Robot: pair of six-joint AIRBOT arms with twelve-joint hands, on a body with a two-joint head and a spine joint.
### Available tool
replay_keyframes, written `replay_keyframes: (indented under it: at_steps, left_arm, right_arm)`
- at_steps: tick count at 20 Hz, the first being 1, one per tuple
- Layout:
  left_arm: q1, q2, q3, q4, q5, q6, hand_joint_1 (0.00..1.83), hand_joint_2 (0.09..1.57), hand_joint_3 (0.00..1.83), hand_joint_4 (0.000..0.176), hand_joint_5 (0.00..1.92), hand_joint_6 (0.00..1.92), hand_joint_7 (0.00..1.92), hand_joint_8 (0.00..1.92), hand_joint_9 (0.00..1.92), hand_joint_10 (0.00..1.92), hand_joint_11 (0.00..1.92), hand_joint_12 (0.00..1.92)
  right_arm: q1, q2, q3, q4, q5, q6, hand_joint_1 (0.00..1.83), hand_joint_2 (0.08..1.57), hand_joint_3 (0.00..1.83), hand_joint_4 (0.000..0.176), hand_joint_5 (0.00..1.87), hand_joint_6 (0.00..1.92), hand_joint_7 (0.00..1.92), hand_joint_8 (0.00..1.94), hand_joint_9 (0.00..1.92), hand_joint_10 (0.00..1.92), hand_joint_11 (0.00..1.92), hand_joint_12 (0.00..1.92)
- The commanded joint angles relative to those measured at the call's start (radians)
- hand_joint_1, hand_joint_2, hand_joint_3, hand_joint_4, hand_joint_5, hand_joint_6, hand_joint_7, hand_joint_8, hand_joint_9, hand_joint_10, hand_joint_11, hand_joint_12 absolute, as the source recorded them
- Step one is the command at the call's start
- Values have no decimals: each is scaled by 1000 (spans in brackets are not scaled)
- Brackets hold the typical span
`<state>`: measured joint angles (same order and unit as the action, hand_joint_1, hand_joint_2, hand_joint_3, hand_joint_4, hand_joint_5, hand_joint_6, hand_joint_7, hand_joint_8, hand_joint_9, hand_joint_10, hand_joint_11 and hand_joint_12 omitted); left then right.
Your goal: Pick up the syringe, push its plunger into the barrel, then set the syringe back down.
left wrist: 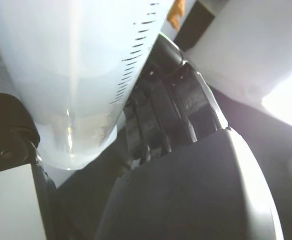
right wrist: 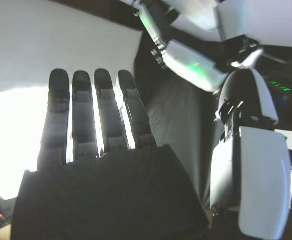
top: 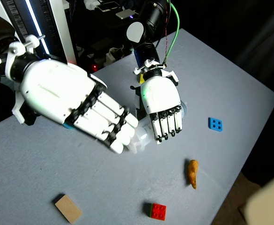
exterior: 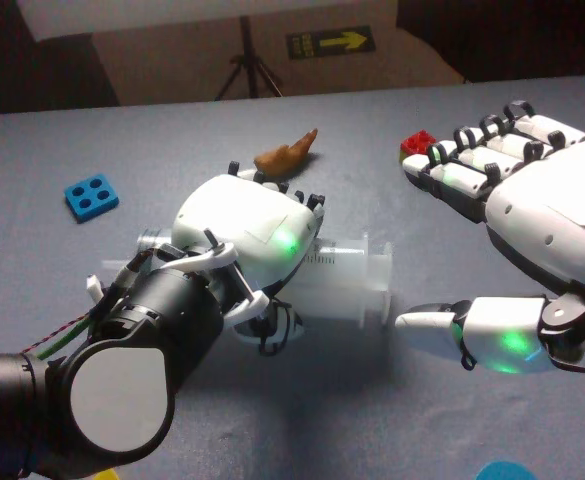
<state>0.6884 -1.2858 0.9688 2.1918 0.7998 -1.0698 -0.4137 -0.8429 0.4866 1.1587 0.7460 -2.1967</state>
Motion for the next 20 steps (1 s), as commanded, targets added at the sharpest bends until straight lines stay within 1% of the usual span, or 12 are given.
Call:
replay_keyframes:
  at_steps: [1, 2, 3, 5, 6, 7, 8, 9, 10, 14, 18, 20]
  left_arm:
    - [-14, -2, -4, 79, 86, 7, 813, 1206, 0, 0, 516, 835, 543, 356, 343, 744, 53, 1469]
    - [-15, -2, -6, 79, 86, 6, 692, 1163, 0, 0, 600, 313, 600, 71, 453, 402, 75, 1330]
    - [-16, -2, -7, 79, 86, 6, 640, 1159, 0, 0, 630, 176, 606, 25, 499, 251, 87, 1238]
    - [-18, 0, -7, 79, 86, 6, 503, 1101, 0, 0, 484, 24, 399, 0, 379, 57, 12, 973]
    - [-19, 2, -8, 79, 86, 6, 435, 1073, 0, 0, 399, 5, 302, 0, 299, 13, 2, 839]
    - [-20, 4, -10, 79, 86, 6, 435, 1073, 0, 0, 399, 5, 302, 0, 299, 13, 2, 839]
    - [-21, 5, -13, 79, 86, 6, 358, 1005, 0, 43, 245, 2, 122, 6, 132, 4, 0, 449]
    - [-22, 5, -15, 79, 86, 6, 358, 1005, 0, 43, 245, 2, 122, 6, 132, 4, 0, 449]
    - [-24, 5, -18, 79, 84, 6, 312, 959, 0, 66, 132, 3, 36, 3, 52, 2, 0, 216]
    - [-35, 13, -34, 79, 78, 6, 224, 916, 0, 87, 44, 0, 0, 0, 0, 0, 0, 48]
    - [-50, 27, -46, 67, 76, 4, 221, 925, 1, 94, 46, 1, 0, 0, 0, 0, 0, 17]
    - [-63, 41, -49, 61, 65, 4, 218, 935, 3, 88, 35, 0, 0, 0, 0, 0, 0, 0]
  right_arm:
    - [12, 4, -1, -63, 61, 3, 252, 986, 0, 0, 163, 0, 161, 0, 144, 2, 0, 468]
    - [9, 4, -1, -63, 61, 3, 255, 983, 0, 0, 166, 2, 159, 1, 144, 1, 0, 486]
    - [9, 4, -1, -63, 61, 3, 248, 987, 0, 0, 149, 0, 146, 0, 134, 0, 0, 464]
    - [9, 3, -1, -63, 61, 3, 223, 990, 0, 0, 133, 3, 135, 1, 120, 0, 0, 413]
    - [9, 3, -1, -63, 61, 3, 219, 991, 1, 0, 130, 1, 133, 0, 114, 0, 0, 409]
    - [9, 3, -1, -63, 62, 3, 219, 991, 1, 0, 130, 1, 133, 0, 114, 0, 0, 409]
    - [8, 3, -1, -63, 63, 3, 223, 994, 2, 0, 136, 2, 140, 1, 119, 2, 0, 364]
    - [8, 3, -1, -63, 63, 3, 223, 994, 2, 0, 136, 2, 140, 1, 119, 2, 0, 364]
    - [6, 3, -1, -63, 64, 3, 233, 994, 0, 0, 143, 3, 149, 4, 130, 4, 0, 387]
    - [4, 3, -1, -64, 64, 3, 241, 985, 0, 0, 163, 4, 176, 5, 151, 7, 0, 464]
    - [3, 3, -1, -64, 64, 3, 219, 992, 1, 0, 151, 0, 159, 0, 125, 0, 0, 405]
    - [3, 3, -1, -64, 64, 3, 234, 992, 0, 0, 145, 0, 154, 0, 130, 1, 0, 426]
